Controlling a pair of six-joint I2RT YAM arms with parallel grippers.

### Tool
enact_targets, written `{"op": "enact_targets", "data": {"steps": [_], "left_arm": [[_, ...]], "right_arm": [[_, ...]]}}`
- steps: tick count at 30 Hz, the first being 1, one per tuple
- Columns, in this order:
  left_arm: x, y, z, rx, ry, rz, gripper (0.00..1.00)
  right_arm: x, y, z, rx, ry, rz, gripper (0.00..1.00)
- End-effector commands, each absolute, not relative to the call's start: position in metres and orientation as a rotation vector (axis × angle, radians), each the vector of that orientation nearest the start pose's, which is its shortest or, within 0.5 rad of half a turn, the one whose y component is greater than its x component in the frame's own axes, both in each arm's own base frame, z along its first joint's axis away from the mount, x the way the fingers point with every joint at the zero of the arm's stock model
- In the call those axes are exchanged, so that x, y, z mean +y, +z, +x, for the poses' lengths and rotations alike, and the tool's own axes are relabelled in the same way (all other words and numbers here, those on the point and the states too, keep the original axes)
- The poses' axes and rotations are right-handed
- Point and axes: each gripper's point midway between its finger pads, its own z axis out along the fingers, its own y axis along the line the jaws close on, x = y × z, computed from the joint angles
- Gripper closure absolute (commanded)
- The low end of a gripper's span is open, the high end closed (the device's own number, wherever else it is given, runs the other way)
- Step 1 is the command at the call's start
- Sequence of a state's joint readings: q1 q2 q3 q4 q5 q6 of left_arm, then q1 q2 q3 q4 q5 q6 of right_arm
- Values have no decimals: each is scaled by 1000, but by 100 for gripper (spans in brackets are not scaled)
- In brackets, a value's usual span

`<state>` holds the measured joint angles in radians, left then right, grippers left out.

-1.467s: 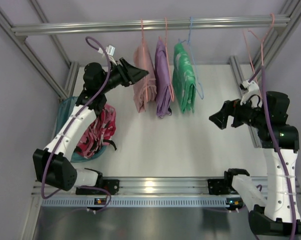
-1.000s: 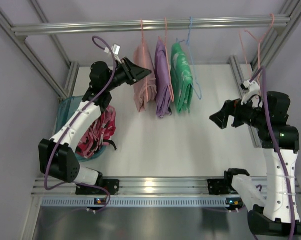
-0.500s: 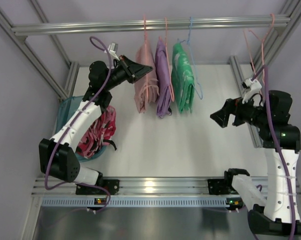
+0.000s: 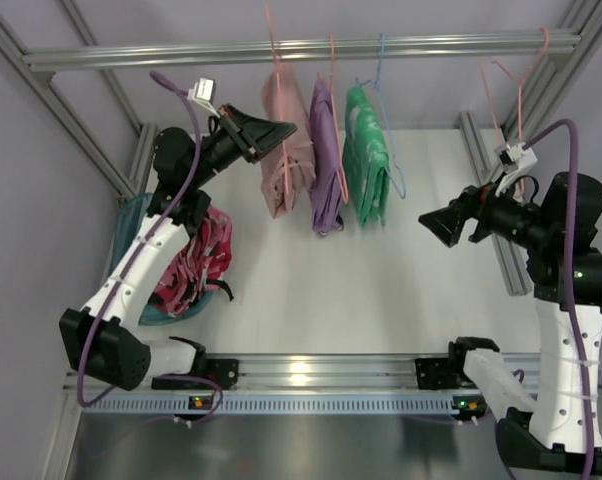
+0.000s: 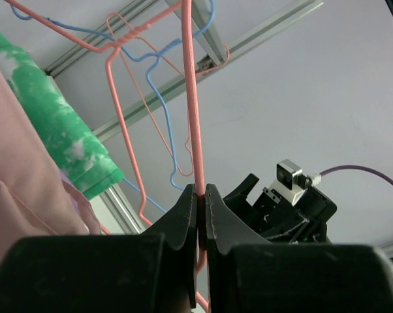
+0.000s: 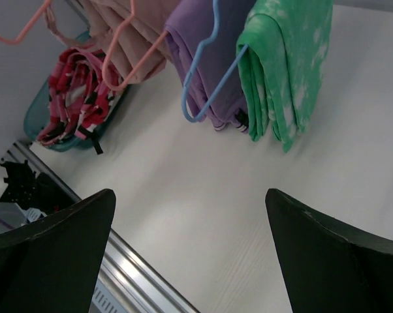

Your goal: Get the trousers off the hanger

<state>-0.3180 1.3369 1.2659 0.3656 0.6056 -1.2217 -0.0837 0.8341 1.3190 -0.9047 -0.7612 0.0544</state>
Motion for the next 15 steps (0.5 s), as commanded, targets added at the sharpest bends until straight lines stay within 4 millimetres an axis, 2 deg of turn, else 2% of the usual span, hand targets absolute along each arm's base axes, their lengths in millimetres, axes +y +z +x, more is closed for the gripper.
{"op": "enact_targets", "data": {"steps": [1,5,7,9,10,11,12,13,15], "left_arm": [[-233,521,285,1259,-1631,102,100],[-227,514,267,1258,-1639,94,100],[-226,504,263,1276,-1645,77,100],[-223,503,253,1270,-1648,83,100],[-223,495,252,1285,-1649,74,100],[-221,497,245,1273,-1649,81,100],[-220,488,246,1292,-1648,69,100],[-219,488,239,1290,-1650,70,100],[-219,474,237,1316,-1646,59,100]], "right_arm": [[118,403,207,1745,805,-403,1],[124,431,211,1682,864,-366,1],[128,444,215,1661,896,-346,1],[132,455,224,1629,907,-340,1],[141,462,224,1615,931,-345,1],[146,469,227,1592,937,-356,1],[151,468,236,1600,941,-351,1],[167,478,228,1572,985,-416,1],[180,486,234,1542,1024,-452,1]]}}
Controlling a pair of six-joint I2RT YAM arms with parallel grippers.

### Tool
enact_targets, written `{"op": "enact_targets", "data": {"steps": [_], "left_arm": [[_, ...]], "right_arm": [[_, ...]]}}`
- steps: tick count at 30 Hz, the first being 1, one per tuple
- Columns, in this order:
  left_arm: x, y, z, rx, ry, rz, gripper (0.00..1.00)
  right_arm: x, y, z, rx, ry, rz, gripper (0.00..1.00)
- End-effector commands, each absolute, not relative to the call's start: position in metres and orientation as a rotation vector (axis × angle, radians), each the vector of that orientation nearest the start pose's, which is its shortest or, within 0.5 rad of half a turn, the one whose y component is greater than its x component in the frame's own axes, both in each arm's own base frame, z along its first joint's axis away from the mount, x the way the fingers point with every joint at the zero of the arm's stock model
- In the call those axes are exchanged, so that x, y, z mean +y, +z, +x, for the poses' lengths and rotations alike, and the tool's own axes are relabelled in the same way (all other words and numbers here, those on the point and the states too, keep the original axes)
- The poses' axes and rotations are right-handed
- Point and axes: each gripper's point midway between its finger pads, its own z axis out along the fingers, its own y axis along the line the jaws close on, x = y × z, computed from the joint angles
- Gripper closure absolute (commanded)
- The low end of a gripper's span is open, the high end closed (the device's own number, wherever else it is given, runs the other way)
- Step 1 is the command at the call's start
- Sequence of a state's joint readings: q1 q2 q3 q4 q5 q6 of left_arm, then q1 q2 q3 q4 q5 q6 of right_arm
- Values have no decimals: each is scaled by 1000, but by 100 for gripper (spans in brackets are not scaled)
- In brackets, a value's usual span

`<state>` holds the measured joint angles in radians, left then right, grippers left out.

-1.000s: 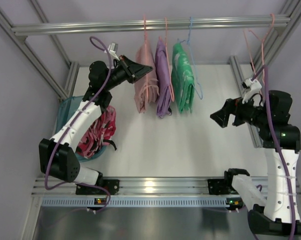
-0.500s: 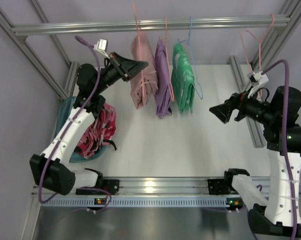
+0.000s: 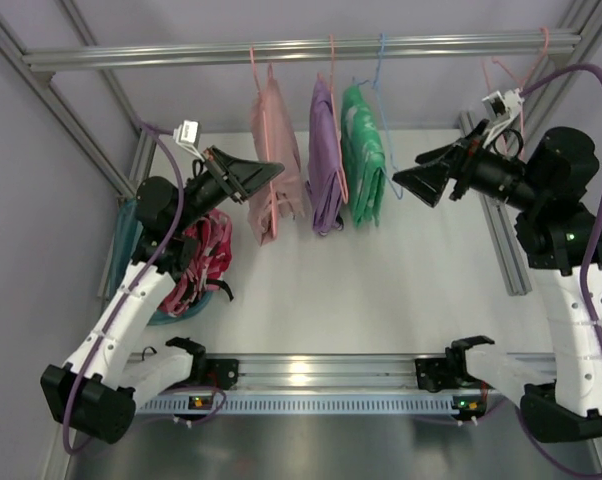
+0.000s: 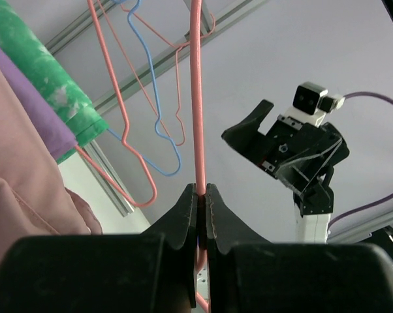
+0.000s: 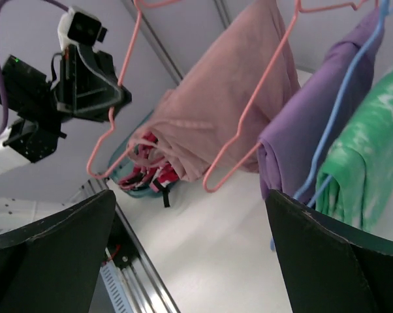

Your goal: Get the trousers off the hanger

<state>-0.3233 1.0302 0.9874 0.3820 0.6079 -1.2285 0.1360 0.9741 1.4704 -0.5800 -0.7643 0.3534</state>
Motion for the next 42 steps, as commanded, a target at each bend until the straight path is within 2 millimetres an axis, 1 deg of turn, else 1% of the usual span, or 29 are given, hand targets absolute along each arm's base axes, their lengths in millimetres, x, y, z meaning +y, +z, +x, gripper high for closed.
{"op": "enact_targets", "data": {"steps": [1,2,3,4,6,7,9,10,11,12,13,14,15,16,17,18,19,20,22,23,24,26,28,29,31,33,36,39,42], "left_arm": [[-217,473,231,1313,-1641,63,100],[-216,469,228,1317,-1639,62,100],[-216,460,227,1335,-1639,54,100],[-214,460,222,1330,-1640,60,100],[-213,453,220,1341,-1634,51,100],[-212,454,217,1333,-1630,54,100],[-210,452,217,1335,-1610,54,100],[-209,453,215,1333,-1605,54,100],[-208,453,215,1331,-1598,55,100],[-208,452,214,1329,-1596,60,100],[-207,454,211,1323,-1594,65,100],[-206,453,211,1324,-1591,62,100],[-206,454,210,1318,-1587,65,100],[-205,454,211,1318,-1583,60,100],[-205,454,209,1317,-1585,63,100],[-205,452,210,1321,-1584,62,100],[-204,453,208,1318,-1585,65,100],[-204,453,208,1317,-1585,67,100],[-204,456,205,1310,-1584,81,100],[-204,456,204,1309,-1586,85,100],[-204,458,201,1303,-1588,93,100],[-204,458,200,1302,-1588,96,100],[-204,458,199,1303,-1591,100,100],[-205,458,198,1303,-1591,108,100],[-205,456,196,1303,-1589,114,100],[-205,455,194,1302,-1585,128,100],[-205,453,191,1300,-1580,138,100],[-205,450,190,1301,-1579,144,100],[-205,449,190,1304,-1579,143,100]], "right_arm": [[186,493,234,1529,1036,-463,1],[191,491,244,1542,1047,-466,1],[195,493,246,1539,1052,-475,1],[205,498,243,1525,1074,-504,1],[221,495,254,1530,1092,-537,0],[234,500,249,1507,1110,-578,1],[250,495,261,1510,1103,-596,1],[263,502,254,1482,1127,-630,1],[275,495,262,1501,1134,-642,1],[282,504,262,1478,1131,-652,1],[297,502,255,1483,1159,-681,1],[310,494,263,1513,1170,-688,1],[318,503,260,1491,1185,-695,0],[331,503,253,1487,1214,-722,1],[344,496,257,1508,1228,-732,1],[350,503,252,1492,1242,-740,1],[363,501,243,1489,1268,-769,0],[373,494,245,1505,1278,-777,1],[389,494,235,1504,1321,-801,1],[398,488,237,1516,1330,-808,1],[404,492,231,1505,1348,-816,1],[415,486,232,1514,1361,-826,1],[423,491,227,1494,1381,-838,6],[429,487,228,1501,1385,-844,8],[434,491,227,1490,1396,-841,15],[439,488,230,1496,1400,-840,18],[443,488,233,1498,1408,-835,33],[446,488,233,1498,1420,-829,43],[447,486,233,1506,1433,-829,66]]}}
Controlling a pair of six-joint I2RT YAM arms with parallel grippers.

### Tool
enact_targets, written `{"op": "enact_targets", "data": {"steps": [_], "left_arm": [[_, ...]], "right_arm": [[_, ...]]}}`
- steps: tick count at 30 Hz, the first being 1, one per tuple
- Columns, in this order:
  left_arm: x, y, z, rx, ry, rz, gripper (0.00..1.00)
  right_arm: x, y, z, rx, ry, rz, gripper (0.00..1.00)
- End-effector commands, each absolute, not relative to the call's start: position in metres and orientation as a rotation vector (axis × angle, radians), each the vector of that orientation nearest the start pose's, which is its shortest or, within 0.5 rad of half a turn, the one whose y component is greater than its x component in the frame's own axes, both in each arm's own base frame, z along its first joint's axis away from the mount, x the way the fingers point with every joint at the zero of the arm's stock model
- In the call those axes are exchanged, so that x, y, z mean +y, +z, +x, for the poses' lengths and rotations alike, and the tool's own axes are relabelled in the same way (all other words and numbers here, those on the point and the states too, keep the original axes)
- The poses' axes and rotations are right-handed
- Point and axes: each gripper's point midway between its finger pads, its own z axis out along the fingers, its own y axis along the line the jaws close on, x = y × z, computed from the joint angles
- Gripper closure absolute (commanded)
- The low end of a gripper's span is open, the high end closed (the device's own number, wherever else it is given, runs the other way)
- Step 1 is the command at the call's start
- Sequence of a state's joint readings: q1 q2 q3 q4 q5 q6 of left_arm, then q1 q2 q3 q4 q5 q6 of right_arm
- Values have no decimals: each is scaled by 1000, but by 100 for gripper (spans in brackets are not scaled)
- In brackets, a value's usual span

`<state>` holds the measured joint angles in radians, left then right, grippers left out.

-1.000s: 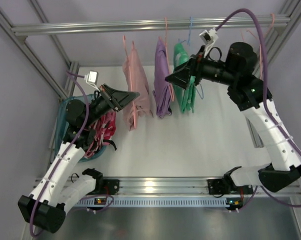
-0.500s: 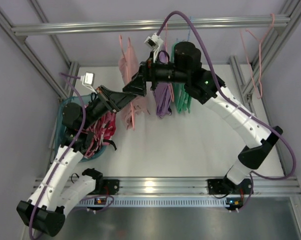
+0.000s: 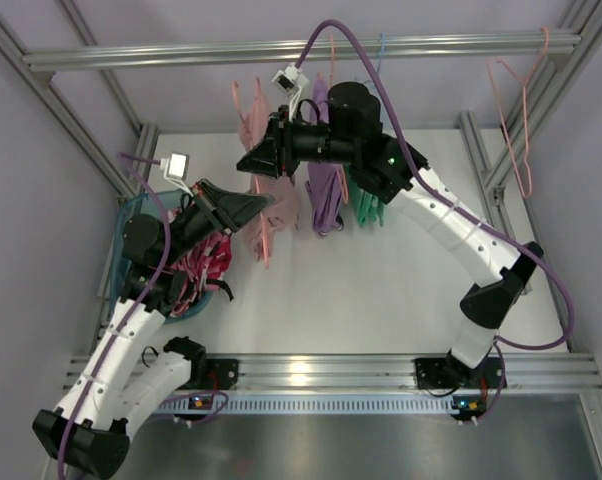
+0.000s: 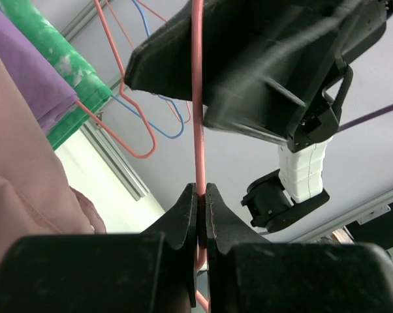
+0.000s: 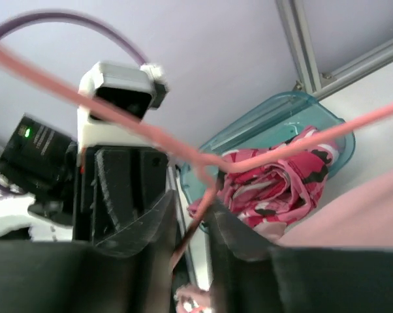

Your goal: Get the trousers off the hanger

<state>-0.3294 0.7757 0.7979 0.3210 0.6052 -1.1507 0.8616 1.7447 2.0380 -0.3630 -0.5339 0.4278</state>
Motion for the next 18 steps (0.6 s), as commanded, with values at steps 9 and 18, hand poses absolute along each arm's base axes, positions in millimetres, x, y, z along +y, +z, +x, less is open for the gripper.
{"op": "enact_targets", "data": {"steps": [9,18], "left_arm": [[-201,430,189,1381,-1452,182,56],[-163,382,178,1442,-894,430,22]], "right_arm": [[441,465,214,1590,1516,-836,100],[417,457,206,1675,1598,-759,100]]}}
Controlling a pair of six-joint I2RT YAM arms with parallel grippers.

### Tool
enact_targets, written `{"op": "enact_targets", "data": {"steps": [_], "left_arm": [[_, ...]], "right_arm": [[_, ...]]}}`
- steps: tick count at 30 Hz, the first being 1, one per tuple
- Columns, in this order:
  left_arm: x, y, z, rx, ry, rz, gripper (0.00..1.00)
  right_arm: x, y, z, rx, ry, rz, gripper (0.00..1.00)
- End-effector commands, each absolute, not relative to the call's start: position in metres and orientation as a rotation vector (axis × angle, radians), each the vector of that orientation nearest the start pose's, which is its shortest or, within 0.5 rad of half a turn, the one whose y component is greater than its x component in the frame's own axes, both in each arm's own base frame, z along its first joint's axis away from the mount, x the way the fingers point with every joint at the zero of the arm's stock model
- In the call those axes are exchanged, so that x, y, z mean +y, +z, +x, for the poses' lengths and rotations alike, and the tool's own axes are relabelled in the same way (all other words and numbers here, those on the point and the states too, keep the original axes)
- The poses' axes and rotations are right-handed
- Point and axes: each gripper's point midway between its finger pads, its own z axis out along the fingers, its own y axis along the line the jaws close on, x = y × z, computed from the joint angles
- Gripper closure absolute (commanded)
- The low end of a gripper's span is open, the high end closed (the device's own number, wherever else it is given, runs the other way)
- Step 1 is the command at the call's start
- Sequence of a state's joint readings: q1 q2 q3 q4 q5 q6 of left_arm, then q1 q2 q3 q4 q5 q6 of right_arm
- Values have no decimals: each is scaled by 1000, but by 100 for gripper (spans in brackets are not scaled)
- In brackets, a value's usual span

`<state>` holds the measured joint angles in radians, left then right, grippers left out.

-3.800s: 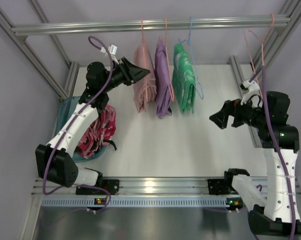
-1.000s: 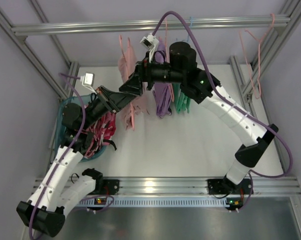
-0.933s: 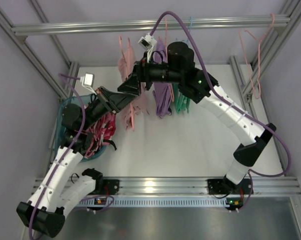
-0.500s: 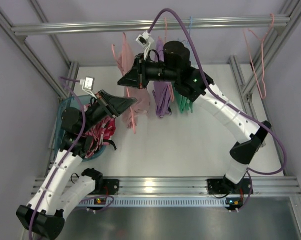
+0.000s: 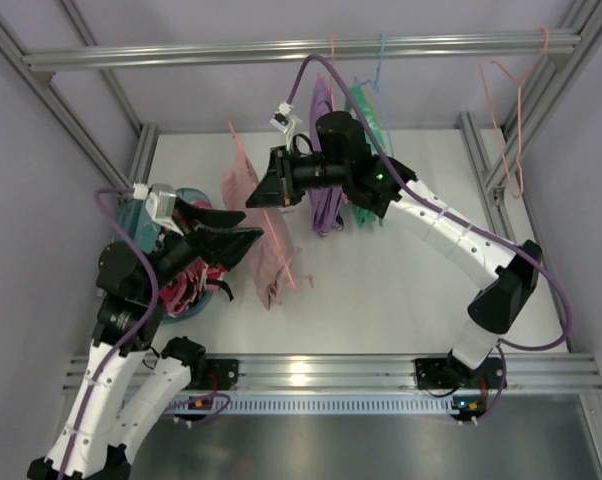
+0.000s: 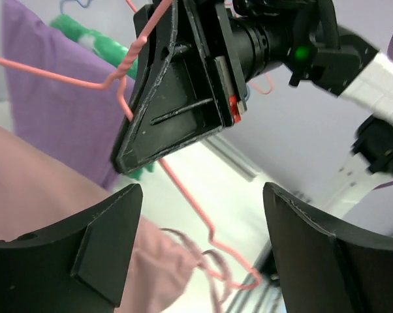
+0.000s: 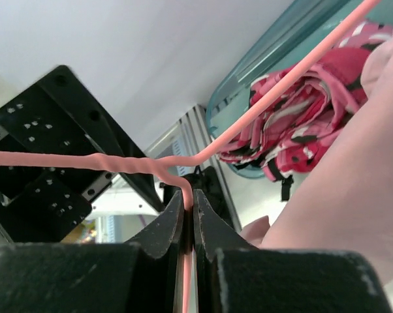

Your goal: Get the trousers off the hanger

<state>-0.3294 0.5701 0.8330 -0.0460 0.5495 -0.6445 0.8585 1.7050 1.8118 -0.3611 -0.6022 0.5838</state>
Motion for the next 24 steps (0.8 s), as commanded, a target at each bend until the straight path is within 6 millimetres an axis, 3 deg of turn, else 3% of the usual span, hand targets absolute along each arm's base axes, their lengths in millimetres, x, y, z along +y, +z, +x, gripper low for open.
{"op": "enact_targets", "data": {"steps": [1,2,5,10,16,24], "left_arm": [[-161,375,177,1445,-847,470,19],[-158,362,175,1455,-769,571,15],[-154,347,170,1424,-643,732,5],[-161,335,163,1415,-664,830,3],[-169,314,175,1449,-667,910,2],[-176,275,180,1467,-665,1035,2]], "right_arm": [[415,457,208,1684,1605,-742,100],[412,459,207,1694,1625,-724,100],[407,456,209,1730,1656,-683,100],[398,461,213,1744,1716,-640,100],[381,470,239,1772,1671,-500,100],[378,483,253,1754,1661,-433,100]]}}
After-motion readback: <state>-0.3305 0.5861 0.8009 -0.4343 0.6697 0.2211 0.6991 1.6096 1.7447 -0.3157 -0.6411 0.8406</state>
